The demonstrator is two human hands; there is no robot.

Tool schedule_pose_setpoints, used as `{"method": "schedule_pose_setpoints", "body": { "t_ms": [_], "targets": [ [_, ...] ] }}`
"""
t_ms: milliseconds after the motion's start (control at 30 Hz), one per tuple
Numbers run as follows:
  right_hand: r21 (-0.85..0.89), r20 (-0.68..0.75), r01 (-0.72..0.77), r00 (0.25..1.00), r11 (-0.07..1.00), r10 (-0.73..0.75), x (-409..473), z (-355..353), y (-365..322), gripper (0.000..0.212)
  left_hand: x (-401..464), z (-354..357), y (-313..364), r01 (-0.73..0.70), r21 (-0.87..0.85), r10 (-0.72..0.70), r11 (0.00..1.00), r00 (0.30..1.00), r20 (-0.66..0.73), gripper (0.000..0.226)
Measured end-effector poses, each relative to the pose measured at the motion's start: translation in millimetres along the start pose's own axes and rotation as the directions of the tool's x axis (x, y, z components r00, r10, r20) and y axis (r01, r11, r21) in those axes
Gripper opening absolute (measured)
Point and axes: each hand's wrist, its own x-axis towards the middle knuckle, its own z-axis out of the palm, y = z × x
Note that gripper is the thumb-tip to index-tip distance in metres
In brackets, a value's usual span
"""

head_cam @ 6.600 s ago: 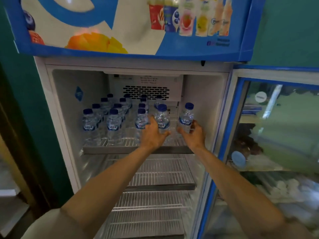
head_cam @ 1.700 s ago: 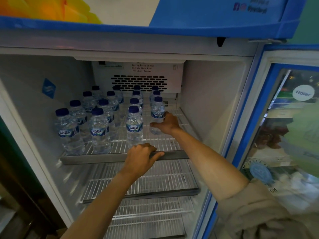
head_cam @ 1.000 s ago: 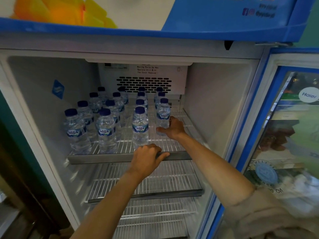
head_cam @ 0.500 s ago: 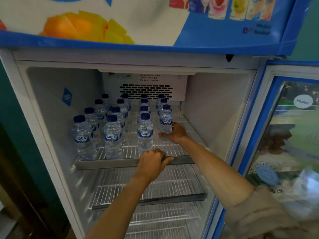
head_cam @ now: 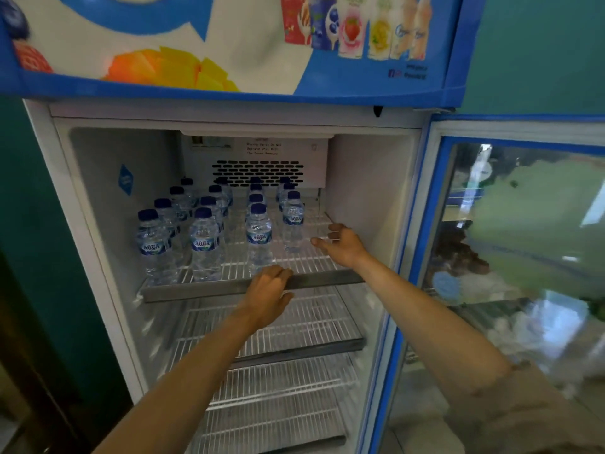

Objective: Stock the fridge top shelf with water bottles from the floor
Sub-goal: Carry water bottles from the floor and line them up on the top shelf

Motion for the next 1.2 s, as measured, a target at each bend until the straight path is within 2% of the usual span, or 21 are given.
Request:
{"method": "schedule_pose_setpoints", "body": {
  "t_ms": [100,367,533,667,767,900,1033,1133,1200],
  "targets": [
    [-0.023,-0.012,0.038,0.999,0.999,-0.038,-34,-5,3,0.076,-32,-10,18,-0.001,-0.046,-0.002,0.999,0.998,-0.059,0.039],
    [-0.088,-0.039,0.095,0.994,0.992,-0.099,-173,-20,26,0.075,-136,-30,102,0.172,-0.178,-0.177,0.969,0.984,-0.01,0.041],
    [-0.097,-0.056,0.09,0.994,0.991,-0.095,-292,-24,56,0.07,-225,-24,178,0.275,-0.353,-0.315,0.894,0.947,-0.06,0.038],
    [-0.07,-0.046,0.013,0.999,0.997,-0.016,-389,-25,92,0.066,-302,-15,241,0.35,-0.46,-0.394,0.816,0.919,0.0,0.035],
    [-0.051,-0.064,-0.068,0.996,0.996,0.064,-462,-29,122,0.067,-345,-12,278,0.388,-0.47,-0.402,0.793,0.913,0.075,0.034],
    [-0.035,-0.119,-0.188,0.976,0.982,0.183,-552,-28,156,0.068,-392,-5,315,0.347,-0.474,-0.327,0.809,0.937,0.127,0.032],
    [-0.039,-0.18,-0.281,0.946,0.959,0.27,-647,-29,174,0.055,-440,3,347,0.336,-0.526,-0.277,0.781,0.942,0.191,0.032],
    [-0.054,-0.237,-0.326,0.922,0.944,0.305,-713,-30,186,0.057,-485,5,370,0.374,-0.554,-0.268,0.744,0.926,0.267,0.03],
    [-0.046,-0.222,-0.368,0.91,0.929,0.349,-753,-31,191,0.062,-519,5,386,0.42,-0.558,-0.276,0.716,0.904,0.327,0.03]
  ]
}}
